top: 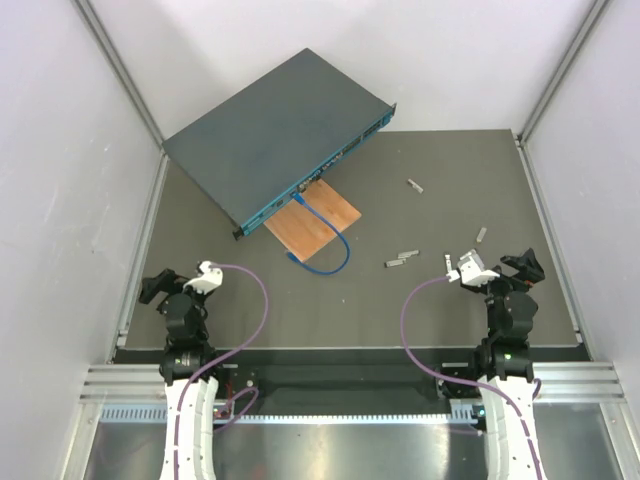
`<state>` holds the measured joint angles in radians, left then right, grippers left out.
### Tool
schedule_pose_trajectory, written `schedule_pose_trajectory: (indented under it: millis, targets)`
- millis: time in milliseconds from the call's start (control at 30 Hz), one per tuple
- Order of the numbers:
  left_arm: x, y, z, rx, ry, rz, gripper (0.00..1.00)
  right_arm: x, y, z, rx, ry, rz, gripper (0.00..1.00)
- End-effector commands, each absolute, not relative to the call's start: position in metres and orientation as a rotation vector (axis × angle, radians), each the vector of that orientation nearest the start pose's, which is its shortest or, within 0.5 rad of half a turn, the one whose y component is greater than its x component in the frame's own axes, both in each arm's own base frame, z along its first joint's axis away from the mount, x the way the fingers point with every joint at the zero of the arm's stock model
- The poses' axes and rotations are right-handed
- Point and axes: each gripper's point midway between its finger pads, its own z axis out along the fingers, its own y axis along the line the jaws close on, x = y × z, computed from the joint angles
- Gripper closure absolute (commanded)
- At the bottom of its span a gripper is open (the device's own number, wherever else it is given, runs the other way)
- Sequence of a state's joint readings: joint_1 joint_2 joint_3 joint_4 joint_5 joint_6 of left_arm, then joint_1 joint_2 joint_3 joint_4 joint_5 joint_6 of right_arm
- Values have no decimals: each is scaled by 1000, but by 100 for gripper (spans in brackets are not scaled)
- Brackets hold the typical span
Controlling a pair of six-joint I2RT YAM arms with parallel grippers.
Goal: Insert the plug into the switch port
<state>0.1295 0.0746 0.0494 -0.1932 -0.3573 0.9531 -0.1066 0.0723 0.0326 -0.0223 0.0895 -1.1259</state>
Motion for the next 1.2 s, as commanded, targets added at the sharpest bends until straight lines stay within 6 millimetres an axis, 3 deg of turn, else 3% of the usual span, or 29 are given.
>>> schedule_pose_trajectory:
  millis: [0, 200, 267, 300, 333, 367, 400, 433, 500, 533, 600, 633, 667, 733, 767, 800, 833, 867, 900, 933, 967, 1000, 1100, 1133, 1167]
  targets:
    - [201, 127, 60, 468, 1913, 1089, 1, 241, -77, 80, -845, 1631, -963, 0]
    - [197, 129, 78, 443, 1919, 1098, 1, 241, -80, 87, -801, 1622, -977, 0]
    - [199, 125, 108, 416, 1877, 1065, 1, 242, -81, 98, -770, 1605, -977, 0]
    - [196, 123, 112, 412, 1894, 1046, 1, 242, -79, 104, -753, 1598, -960, 0]
    - [197, 122, 138, 335, 1842, 1017, 1, 242, -77, 117, -733, 1585, -944, 0]
    - [197, 120, 151, 297, 1816, 995, 1, 242, -75, 127, -713, 1572, -923, 0]
    - [196, 118, 153, 292, 1840, 961, 1, 243, -69, 125, -709, 1593, -861, 1]
    - [196, 115, 179, 224, 1800, 918, 1, 241, -66, 151, -680, 1563, -842, 0]
    - [198, 112, 191, 183, 1830, 867, 1, 243, -58, 163, -645, 1575, -749, 0]
    - [199, 110, 213, 123, 1805, 821, 1, 242, -56, 191, -611, 1548, -732, 0]
    - [211, 104, 225, 115, 1836, 751, 1, 249, -48, 196, -589, 1623, -623, 0]
    - [214, 100, 257, 62, 1784, 700, 1, 252, -47, 229, -559, 1588, -609, 0]
    - [219, 96, 268, 51, 1781, 659, 1, 260, -45, 221, -571, 1670, -559, 0]
    - [235, 85, 305, 20, 1766, 554, 1, 270, -35, 263, -545, 1651, -477, 0]
    - [247, 83, 308, 23, 1799, 521, 1, 278, -31, 253, -553, 1732, -412, 0]
    - [252, 80, 322, 13, 1785, 490, 1, 282, -24, 261, -567, 1735, -363, 0]
    - [256, 71, 356, 5, 1717, 426, 1, 286, -21, 288, -557, 1699, -346, 0]
    - [261, 67, 365, 13, 1714, 398, 1, 298, -17, 281, -571, 1755, -296, 0]
    - [272, 63, 370, 26, 1726, 361, 1, 296, -7, 270, -615, 1821, -212, 0]
    - [274, 57, 398, 24, 1675, 324, 1, 303, -5, 294, -598, 1805, -196, 0]
    - [286, 47, 395, 73, 1717, 260, 1, 315, -5, 280, -585, 1887, -146, 0]
    - [287, 35, 421, 112, 1675, 200, 1, 315, 0, 289, -606, 1920, -104, 0]
    - [309, 6, 424, 212, 1738, 18, 1, 337, 0, 270, -636, 2050, -36, 0]
    - [308, -4, 449, 238, 1692, -28, 1, 341, 1, 276, -654, 2065, -31, 0]
    - [320, -11, 446, 259, 1717, -84, 1, 354, 0, 257, -676, 2132, -2, 0]
